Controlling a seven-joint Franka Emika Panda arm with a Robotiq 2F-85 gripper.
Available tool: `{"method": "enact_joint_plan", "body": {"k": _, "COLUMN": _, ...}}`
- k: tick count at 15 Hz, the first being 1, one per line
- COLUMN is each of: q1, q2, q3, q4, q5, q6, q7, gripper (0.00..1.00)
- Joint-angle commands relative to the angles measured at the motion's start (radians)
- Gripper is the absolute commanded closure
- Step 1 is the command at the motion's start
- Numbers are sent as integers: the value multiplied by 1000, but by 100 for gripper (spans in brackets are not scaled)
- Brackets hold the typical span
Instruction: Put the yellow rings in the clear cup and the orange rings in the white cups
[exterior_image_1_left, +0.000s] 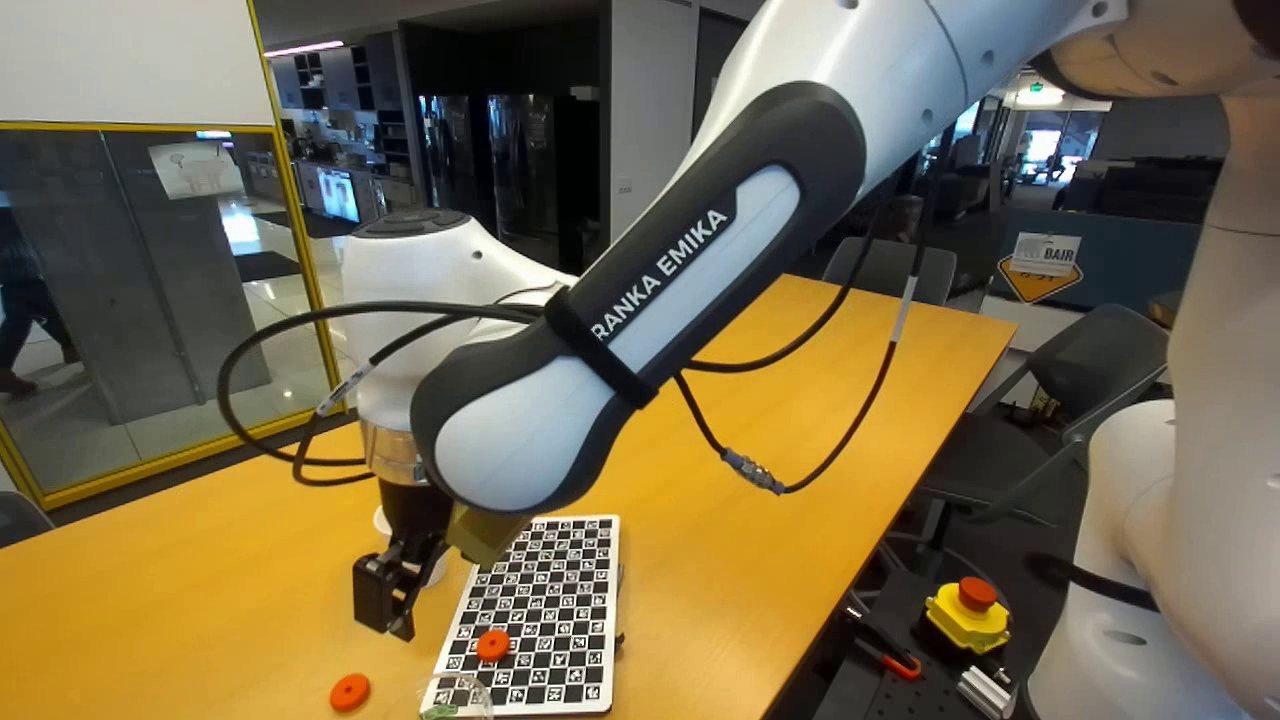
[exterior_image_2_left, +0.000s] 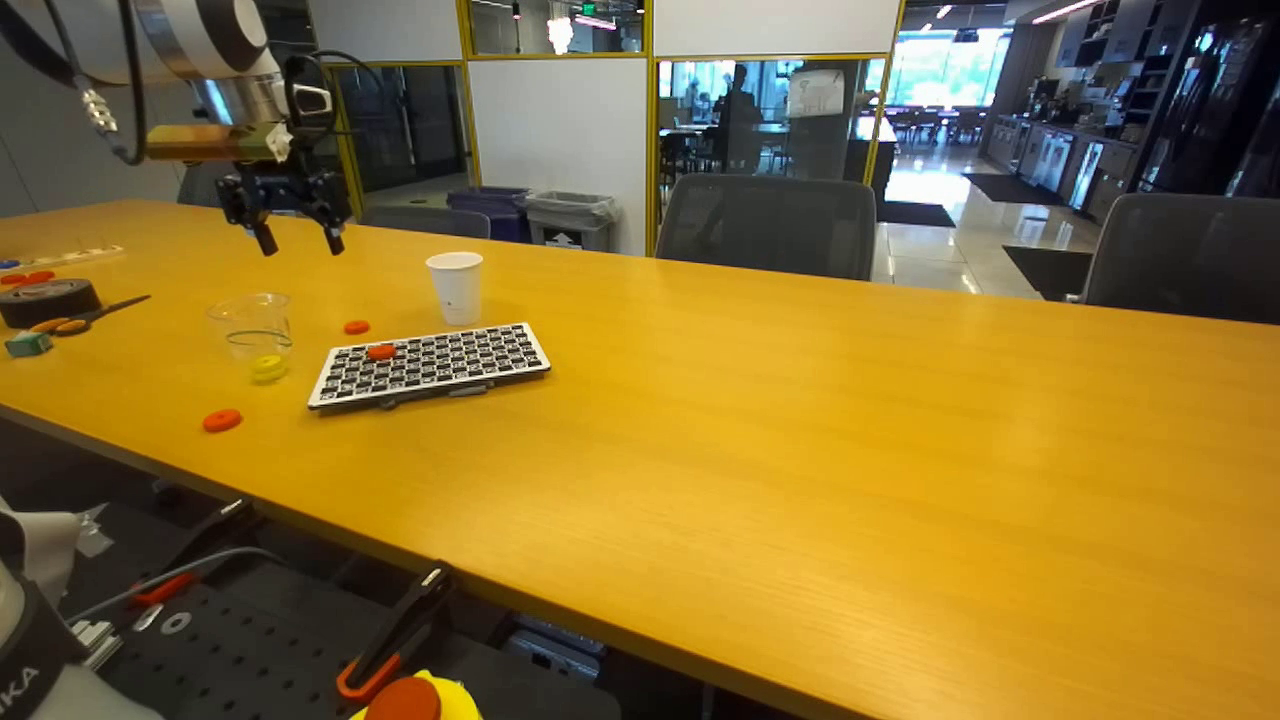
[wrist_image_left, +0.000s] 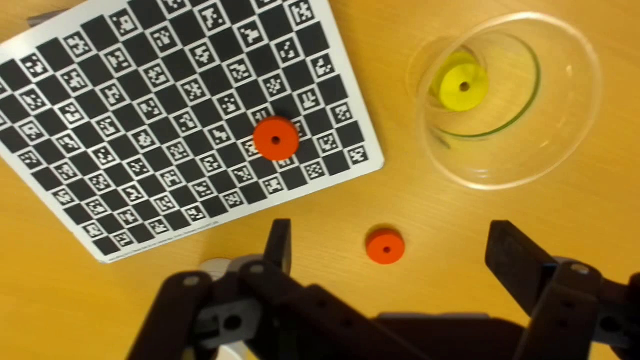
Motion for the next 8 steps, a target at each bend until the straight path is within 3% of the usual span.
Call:
{"method": "enact_joint_plan", "body": {"k": 1, "q1": -38, "q2": 63, "q3": -46, "q4": 71, "q5": 9, "q6": -15, "q7": 26, "gripper": 0}}
{"method": "enact_joint_plan", "body": {"k": 8, "q1": -36, "q2": 219, "q3": -121, "q4": 141, "q5": 8, "q6": -24, "q7": 92, "gripper": 0}}
